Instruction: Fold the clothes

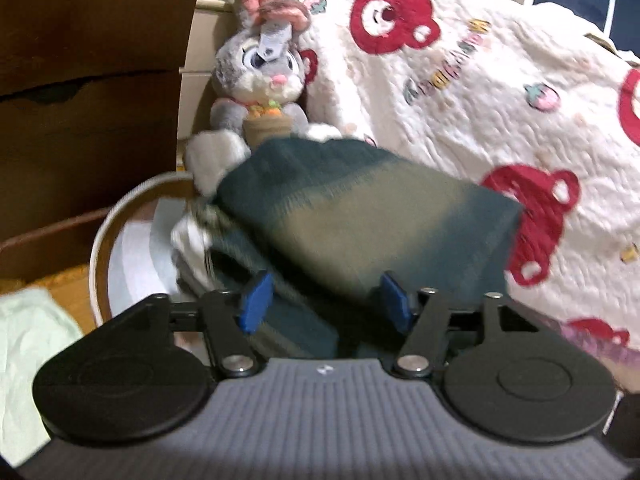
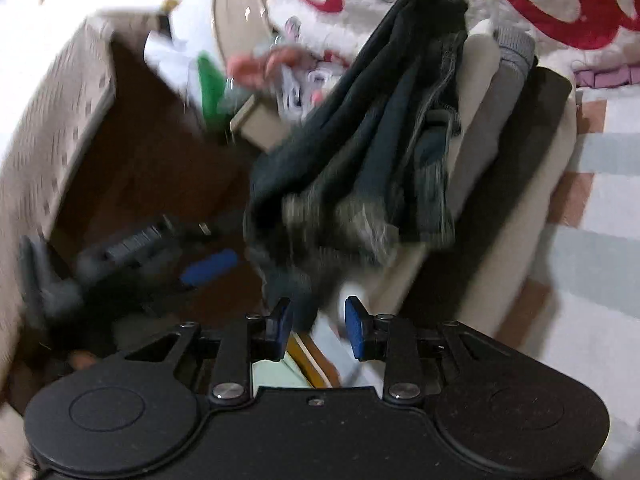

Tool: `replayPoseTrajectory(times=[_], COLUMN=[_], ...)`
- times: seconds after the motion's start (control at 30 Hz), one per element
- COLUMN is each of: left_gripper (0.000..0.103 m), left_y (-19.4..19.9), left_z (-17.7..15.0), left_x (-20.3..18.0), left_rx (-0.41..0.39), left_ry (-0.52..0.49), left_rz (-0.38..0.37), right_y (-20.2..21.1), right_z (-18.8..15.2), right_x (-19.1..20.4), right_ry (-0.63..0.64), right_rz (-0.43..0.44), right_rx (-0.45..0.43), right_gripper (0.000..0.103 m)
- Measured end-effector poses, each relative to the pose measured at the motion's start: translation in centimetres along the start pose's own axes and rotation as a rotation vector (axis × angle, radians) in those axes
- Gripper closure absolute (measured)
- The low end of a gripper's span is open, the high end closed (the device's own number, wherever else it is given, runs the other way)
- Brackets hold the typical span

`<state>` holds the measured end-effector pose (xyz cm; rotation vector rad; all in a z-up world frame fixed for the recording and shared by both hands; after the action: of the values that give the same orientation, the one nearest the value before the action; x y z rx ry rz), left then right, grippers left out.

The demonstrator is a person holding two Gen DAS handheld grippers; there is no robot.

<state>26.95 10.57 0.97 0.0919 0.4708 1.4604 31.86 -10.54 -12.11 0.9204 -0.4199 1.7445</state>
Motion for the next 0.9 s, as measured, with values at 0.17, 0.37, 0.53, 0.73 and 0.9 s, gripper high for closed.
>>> replayPoseTrajectory(times=[0.17,0.37,0.53,0.73,0.9], left_gripper=[0.020,0.006,0.001,0.000,0.000], left_y=[4.0,8.4,11.9,15.0,16.8], left_z=[-1.9,-4.7,-8.5,-11.2,-13.4], left_x=[-2.6,-5.8,-7.6,-8.6,-8.9], left_rx=[0.023,0.001,-0.018,-0.001,0.027], left_ry=[-0.073,-0.182,-0.302,-0.299,-0.324], left_rz=[-0.014,0.028,0.110,0.153,0.235], right_y=[4.7,10.0,13.6,17.1,20.2], right_z=[0.1,1.0,-0.3,-1.5,-2.4], right_x=[1.4,2.0,2.3,3.0,4.4], right_ry=[0.222,0.330,0.425,0.510,0.562], right_rz=[-0.089,-0.157,-0.225,-0.326,-0.359], right_rx=[-0.055,-0.104,-0.083,-0.107,-0.152], right_gripper=[0.051,0.040,0.033,0.031,0.012])
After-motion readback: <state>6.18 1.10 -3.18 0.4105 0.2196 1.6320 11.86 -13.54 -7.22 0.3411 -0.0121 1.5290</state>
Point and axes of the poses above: each gripper's, at about its wrist camera, not at the fingertips, and y roughly against the way its jaws point, x to its left, z to its top, the point moved 6 cm from there along -y, roughly the way its jaws point, and after that the axes turned 12 degrees about -x, right-handed, at the moved point
